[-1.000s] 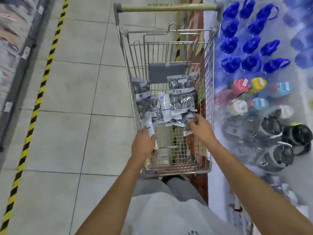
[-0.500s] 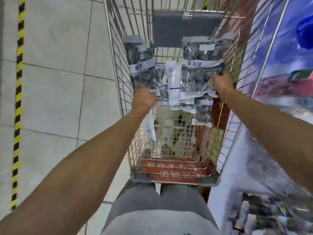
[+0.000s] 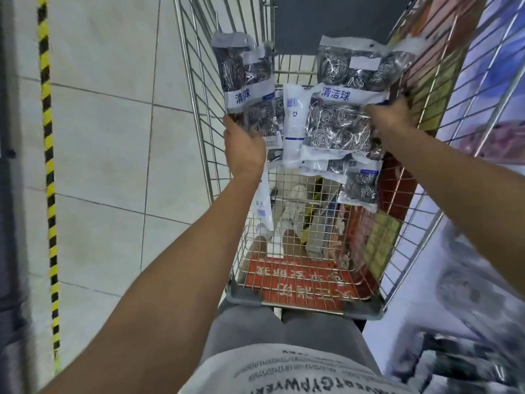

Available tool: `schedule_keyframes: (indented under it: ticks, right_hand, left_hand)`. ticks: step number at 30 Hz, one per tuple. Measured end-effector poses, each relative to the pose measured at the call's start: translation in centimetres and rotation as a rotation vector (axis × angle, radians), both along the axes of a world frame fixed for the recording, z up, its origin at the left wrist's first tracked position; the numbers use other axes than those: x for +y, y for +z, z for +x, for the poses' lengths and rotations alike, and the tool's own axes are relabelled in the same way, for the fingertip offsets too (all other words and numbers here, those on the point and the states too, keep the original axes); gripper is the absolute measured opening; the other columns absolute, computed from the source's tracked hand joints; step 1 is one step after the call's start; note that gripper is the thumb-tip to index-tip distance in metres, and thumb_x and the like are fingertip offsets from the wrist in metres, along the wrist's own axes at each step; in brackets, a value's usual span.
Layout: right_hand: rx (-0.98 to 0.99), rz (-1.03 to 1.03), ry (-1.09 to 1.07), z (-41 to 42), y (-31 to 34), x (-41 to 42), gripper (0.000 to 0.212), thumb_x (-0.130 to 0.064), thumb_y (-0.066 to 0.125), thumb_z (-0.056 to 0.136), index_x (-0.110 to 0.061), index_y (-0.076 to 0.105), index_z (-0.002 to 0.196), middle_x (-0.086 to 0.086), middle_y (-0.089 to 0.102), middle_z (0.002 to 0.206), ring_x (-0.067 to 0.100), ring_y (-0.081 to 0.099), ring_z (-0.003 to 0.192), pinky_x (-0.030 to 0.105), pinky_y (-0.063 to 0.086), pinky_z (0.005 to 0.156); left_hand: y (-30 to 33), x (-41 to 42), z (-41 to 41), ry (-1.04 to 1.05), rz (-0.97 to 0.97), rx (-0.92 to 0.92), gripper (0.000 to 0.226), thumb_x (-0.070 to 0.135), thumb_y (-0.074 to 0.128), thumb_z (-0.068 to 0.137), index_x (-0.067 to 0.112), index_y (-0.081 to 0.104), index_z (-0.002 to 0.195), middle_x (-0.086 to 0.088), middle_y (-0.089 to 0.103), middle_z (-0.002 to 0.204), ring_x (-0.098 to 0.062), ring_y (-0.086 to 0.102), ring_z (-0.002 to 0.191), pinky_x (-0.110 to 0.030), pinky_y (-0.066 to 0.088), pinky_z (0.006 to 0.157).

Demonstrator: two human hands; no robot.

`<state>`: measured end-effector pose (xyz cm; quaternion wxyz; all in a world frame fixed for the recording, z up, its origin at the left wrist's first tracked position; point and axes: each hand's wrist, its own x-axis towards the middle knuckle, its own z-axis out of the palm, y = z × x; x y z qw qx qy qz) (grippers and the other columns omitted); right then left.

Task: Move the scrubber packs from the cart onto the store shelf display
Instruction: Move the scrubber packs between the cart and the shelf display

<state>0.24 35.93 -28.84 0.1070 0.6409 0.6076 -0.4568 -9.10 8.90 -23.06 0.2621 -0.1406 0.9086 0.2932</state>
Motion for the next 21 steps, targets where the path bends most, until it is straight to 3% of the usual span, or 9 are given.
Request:
schedule_keyframes:
  ticks: [2, 5, 8, 11, 15, 19, 21]
  right_hand:
    - [-0.001, -0.047, -0.006, -0.1, -0.3, -0.2, 0.082, -0.036, 0.083, 0.084, -0.012, 0.039, 0.149, 0.0, 0.058, 0.122, 0.022, 0.058, 0.109, 0.034, 0.052, 0.094]
    - [-0.005, -0.114, -0.024, 0.1, -1.1, -0.4, 0.067, -0.029, 0.078, 0.091, -0.01, 0.042, 0.143, 0.002, 0.056, 0.113, 0.019, 0.059, 0.095, 0.033, 0.051, 0.073]
    - [0.01, -0.129, -0.024, -0.3, -1.0, -0.7, 0.053, -0.031, 0.085, 0.083, -0.019, 0.052, 0.123, -0.004, 0.06, 0.101, 0.024, 0.065, 0.107, 0.038, 0.056, 0.085]
    - [0.057, -0.114, -0.009, 0.2, -1.0, -0.6, 0.052, -0.029, 0.089, 0.079, -0.024, 0.054, 0.118, -0.005, 0.065, 0.109, 0.024, 0.066, 0.113, 0.045, 0.056, 0.098]
    - [0.116, -0.092, 0.003, 0.7, -0.3, -0.9, 0.056, -0.023, 0.086, 0.082, -0.018, 0.057, 0.129, -0.002, 0.068, 0.121, 0.019, 0.067, 0.108, 0.04, 0.058, 0.088]
    - [0.16, -0.082, 0.014, 1.0, -0.1, -1.0, 0.06, -0.026, 0.087, 0.082, -0.016, 0.058, 0.133, -0.006, 0.068, 0.117, 0.018, 0.069, 0.111, 0.031, 0.057, 0.074]
    - [0.176, -0.09, 0.013, 1.0, 0.1, -1.1, 0.06, -0.027, 0.086, 0.083, -0.017, 0.056, 0.134, -0.008, 0.067, 0.117, 0.018, 0.067, 0.113, 0.038, 0.058, 0.081]
  left_hand:
    - [-0.2, -0.1, -0.3, 0.002, -0.014, 0.027, 0.054, 0.013, 0.064, 0.095, 0.013, 0.041, 0.145, -0.007, 0.063, 0.127, -0.026, 0.065, 0.114, -0.047, 0.055, 0.099]
    - [-0.4, -0.1, -0.2, -0.014, -0.011, 0.067, 0.045, 0.011, 0.063, 0.095, 0.014, 0.049, 0.138, -0.006, 0.061, 0.128, -0.025, 0.065, 0.113, -0.046, 0.056, 0.099]
    - [-0.5, -0.2, 0.3, -0.066, -0.041, 0.08, 0.05, 0.011, 0.056, 0.097, 0.014, 0.043, 0.145, -0.01, 0.055, 0.134, -0.029, 0.064, 0.111, -0.043, 0.055, 0.094]
    - [-0.5, -0.1, 0.8, -0.098, -0.049, 0.078, 0.052, 0.011, 0.052, 0.099, 0.012, 0.039, 0.149, -0.013, 0.048, 0.135, -0.03, 0.062, 0.111, -0.041, 0.052, 0.093]
    - [-0.4, 0.5, 0.5, -0.076, -0.055, 0.002, 0.049, 0.009, 0.053, 0.097, 0.01, 0.044, 0.145, -0.013, 0.044, 0.133, -0.031, 0.062, 0.106, -0.037, 0.05, 0.091]
    - [0.1, 1.8, -0.6, 0.024, -0.064, -0.136, 0.049, 0.013, 0.056, 0.091, 0.01, 0.049, 0.139, -0.014, 0.04, 0.136, -0.037, 0.059, 0.114, -0.048, 0.053, 0.098]
    - [0.3, 2.2, -0.8, 0.032, -0.071, -0.162, 0.045, 0.015, 0.056, 0.091, 0.013, 0.053, 0.136, -0.015, 0.039, 0.136, -0.037, 0.06, 0.111, -0.045, 0.054, 0.093]
